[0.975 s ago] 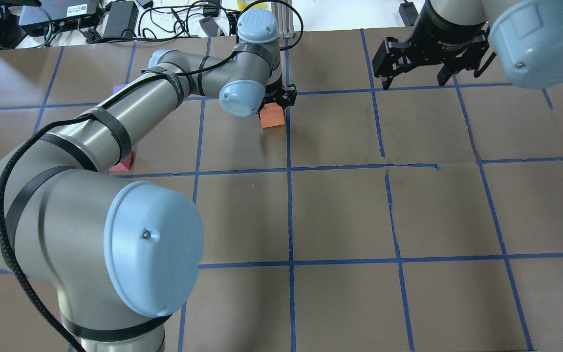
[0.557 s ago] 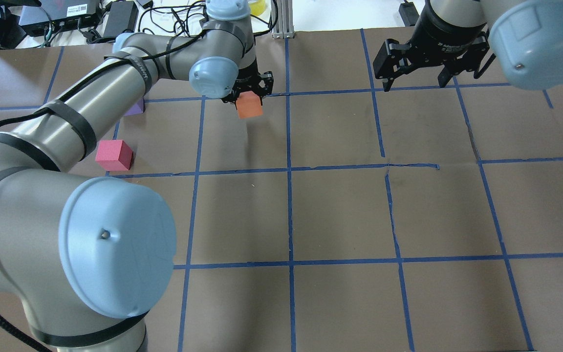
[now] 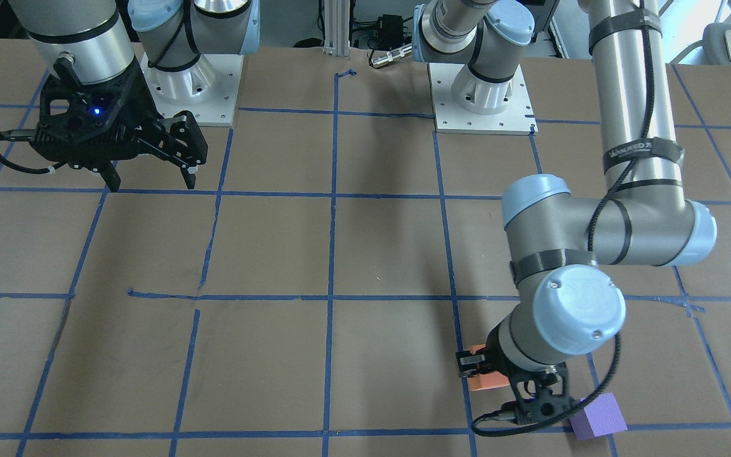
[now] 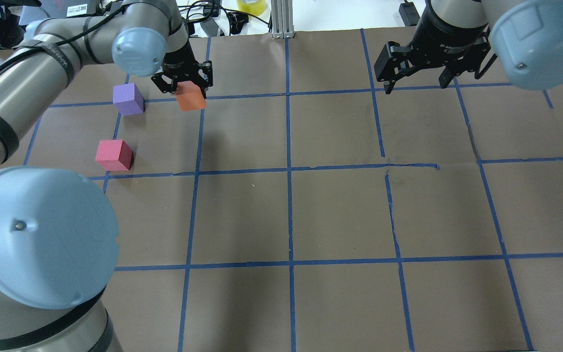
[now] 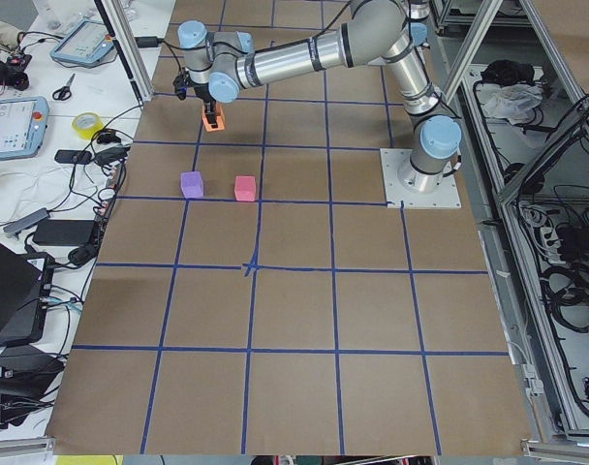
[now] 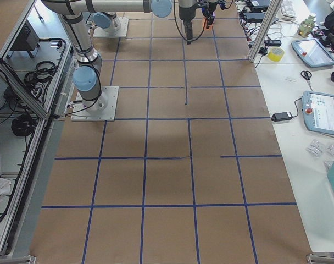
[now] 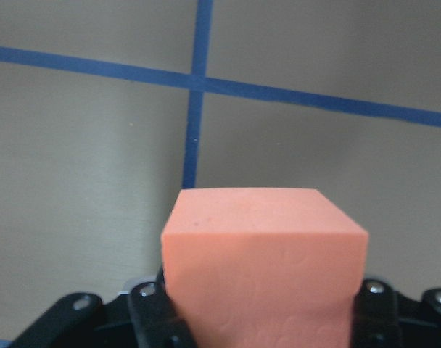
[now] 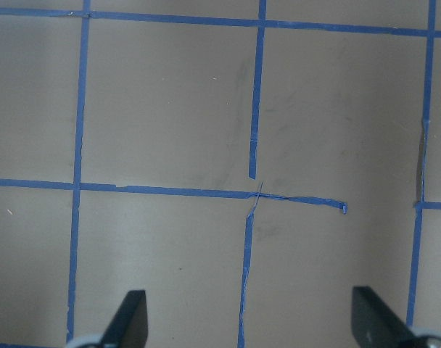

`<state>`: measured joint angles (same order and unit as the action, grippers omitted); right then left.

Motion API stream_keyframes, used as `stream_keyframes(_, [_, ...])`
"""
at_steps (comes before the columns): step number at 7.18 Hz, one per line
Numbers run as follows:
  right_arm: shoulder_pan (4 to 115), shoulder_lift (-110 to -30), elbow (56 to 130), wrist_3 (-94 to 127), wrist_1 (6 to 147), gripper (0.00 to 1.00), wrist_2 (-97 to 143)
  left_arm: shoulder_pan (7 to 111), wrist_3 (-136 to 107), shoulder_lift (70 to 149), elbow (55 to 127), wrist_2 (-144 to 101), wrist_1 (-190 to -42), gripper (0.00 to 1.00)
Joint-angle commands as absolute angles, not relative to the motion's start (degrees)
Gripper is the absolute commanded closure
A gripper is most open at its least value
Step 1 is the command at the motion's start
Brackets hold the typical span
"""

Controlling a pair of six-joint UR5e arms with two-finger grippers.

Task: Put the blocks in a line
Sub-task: 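Carry the orange cube with the left gripper between the purple and pink cubes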

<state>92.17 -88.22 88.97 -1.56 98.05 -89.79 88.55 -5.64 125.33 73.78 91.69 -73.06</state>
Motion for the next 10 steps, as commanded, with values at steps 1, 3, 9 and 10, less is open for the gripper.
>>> stream_keyframes(1, [92.2,-88.33,89.03,-1.5,97.82,0.0,-89.82,81.42,4.1,122.88,76.81,92.64,-73.3,0.82])
stream_keyframes(3, [92.2,-88.33,89.03,-1.49,97.82,0.0,-89.82,77.54,12.45,122.96,77.34,92.55,-73.04,0.82])
stream_keyframes(9, [92.2,-88.24,89.03,-1.58,99.05,0.0,-89.82,75.15,17.49,125.59,80.24,92.46,-66.45,0.8])
stream_keyframes(10, [92.11,-88.24,89.03,-1.58,99.05,0.0,-89.82,75.15,17.84,125.77,80.24,92.55,-66.18,0.79])
